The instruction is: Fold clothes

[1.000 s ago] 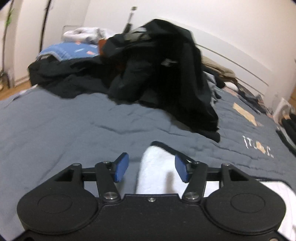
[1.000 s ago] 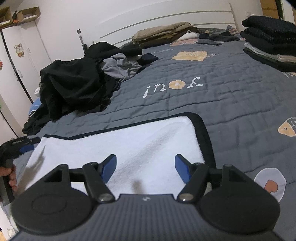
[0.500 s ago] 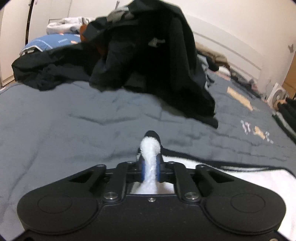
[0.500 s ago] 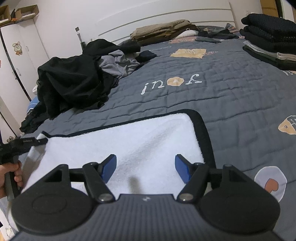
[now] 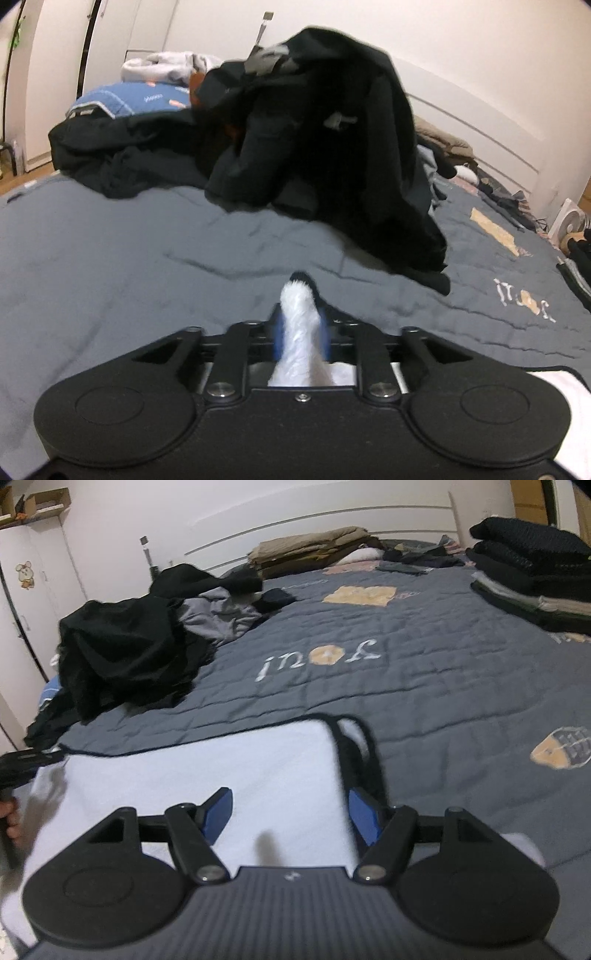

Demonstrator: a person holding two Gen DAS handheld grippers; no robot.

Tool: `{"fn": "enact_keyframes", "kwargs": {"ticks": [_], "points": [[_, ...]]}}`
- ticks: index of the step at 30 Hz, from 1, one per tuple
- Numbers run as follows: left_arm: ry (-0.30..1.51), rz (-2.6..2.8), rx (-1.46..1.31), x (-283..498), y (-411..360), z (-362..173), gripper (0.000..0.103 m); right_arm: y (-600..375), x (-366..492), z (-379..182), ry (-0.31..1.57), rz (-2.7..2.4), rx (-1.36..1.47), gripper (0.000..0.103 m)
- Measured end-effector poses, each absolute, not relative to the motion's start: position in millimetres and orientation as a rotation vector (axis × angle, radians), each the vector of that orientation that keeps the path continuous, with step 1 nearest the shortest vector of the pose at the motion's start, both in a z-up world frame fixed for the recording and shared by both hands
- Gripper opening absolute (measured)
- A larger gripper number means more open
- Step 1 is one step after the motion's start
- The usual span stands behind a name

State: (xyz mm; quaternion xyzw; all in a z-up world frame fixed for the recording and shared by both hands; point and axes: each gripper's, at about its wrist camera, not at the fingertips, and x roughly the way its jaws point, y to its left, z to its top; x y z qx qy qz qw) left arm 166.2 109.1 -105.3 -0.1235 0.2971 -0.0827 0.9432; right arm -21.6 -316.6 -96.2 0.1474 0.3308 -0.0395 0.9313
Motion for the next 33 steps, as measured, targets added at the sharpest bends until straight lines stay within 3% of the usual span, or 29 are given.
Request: {"fn": "enact_keyframes", "kwargs": {"ticks": [13,23,25,27,29,33], "points": [[0.67,-0.583,-0.23,81.0,26.4,-64.5,0.058,-354.2,17.9,-102.9,0.729,-0.052,0.274,0.069],[0.665,-0.702,-0.228,28.8,-8.0,-69.4,0.061,-362.6,40.0,-126.4,0.814,0.015,0.301,0.067],[0.66,-0.701,-0.24,31.9,-6.3,-70.9,0.064,-362.6,39.6,-133.0,0.836,0.016,0.307,0.058],[0.671,-0.694,-0.243,33.8,-6.0,-73.3,0.064,-362.7,39.1,-139.5,0.857,0.016,0.314,0.031],[0.672,-0.687,-0.237,35.5,-6.9,-75.1,0.064,-368.1,36.7,-140.5,0.855,0.015,0.345,0.015],[0.684,-0.67,-0.241,37.5,-4.6,-77.7,0.064,-374.4,28.2,-129.1,0.815,0.014,0.352,0.007]]}}
